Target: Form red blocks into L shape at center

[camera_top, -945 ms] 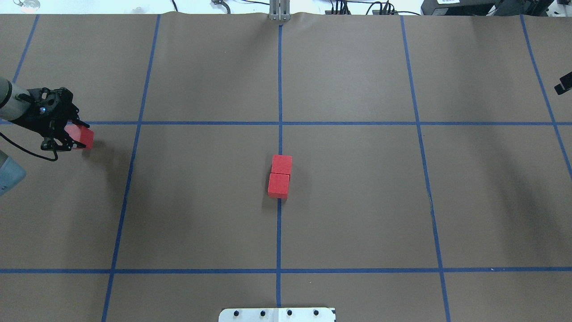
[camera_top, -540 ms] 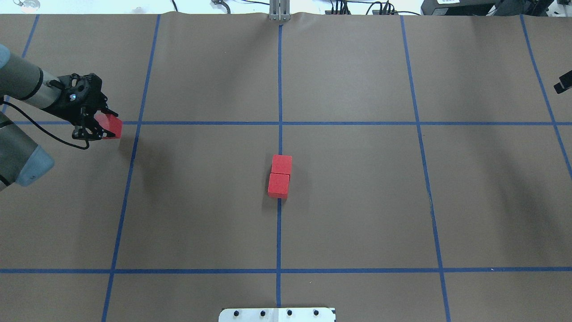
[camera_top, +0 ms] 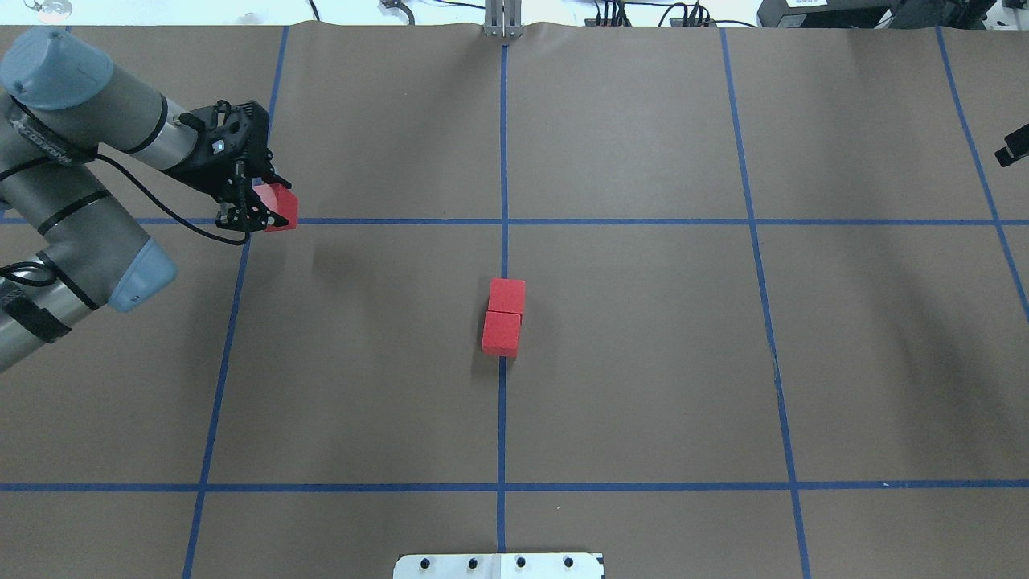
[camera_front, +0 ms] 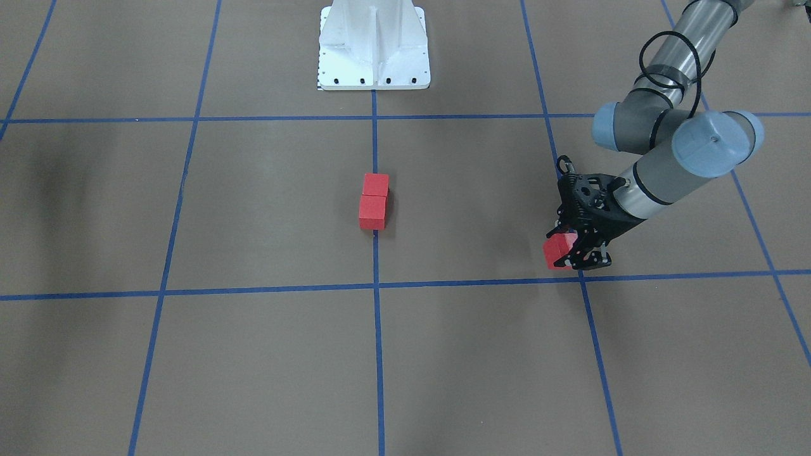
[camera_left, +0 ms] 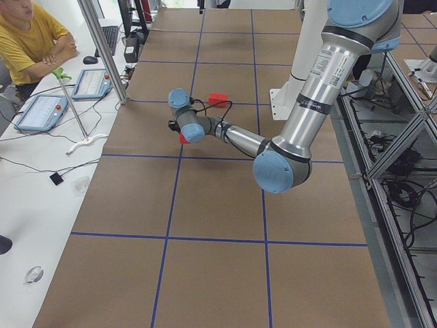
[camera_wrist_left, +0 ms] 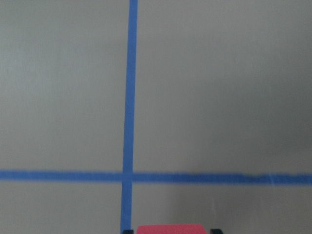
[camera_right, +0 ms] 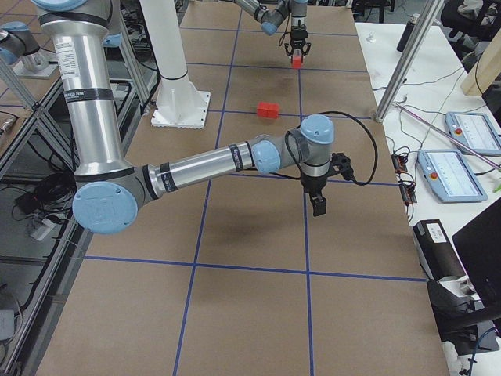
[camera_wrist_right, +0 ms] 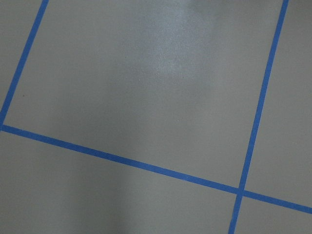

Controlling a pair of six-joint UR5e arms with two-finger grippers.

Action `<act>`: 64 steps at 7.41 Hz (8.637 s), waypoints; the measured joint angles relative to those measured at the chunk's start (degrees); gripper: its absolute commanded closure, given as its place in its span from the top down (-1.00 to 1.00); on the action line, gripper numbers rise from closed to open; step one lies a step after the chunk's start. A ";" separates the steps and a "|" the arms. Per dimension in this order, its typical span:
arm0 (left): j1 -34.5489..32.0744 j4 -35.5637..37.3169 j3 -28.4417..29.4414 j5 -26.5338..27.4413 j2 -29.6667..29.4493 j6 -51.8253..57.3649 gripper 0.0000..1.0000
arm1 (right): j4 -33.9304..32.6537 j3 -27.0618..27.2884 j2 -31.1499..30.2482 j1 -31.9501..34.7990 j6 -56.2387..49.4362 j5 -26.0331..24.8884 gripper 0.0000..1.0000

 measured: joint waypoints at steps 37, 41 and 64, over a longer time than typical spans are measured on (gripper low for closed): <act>18.25 22.66 -2.47 13.68 -20.04 -2.42 0.99 | 2.55 -2.52 0.07 0.00 0.18 -0.09 1.00; 4.75 24.24 -5.13 10.43 -15.60 -4.02 0.98 | 2.79 -2.65 -0.28 0.02 0.12 0.07 1.00; -38.86 41.73 -17.81 -2.15 33.84 -20.66 1.00 | 3.43 -5.36 -15.35 10.68 -5.36 1.76 1.00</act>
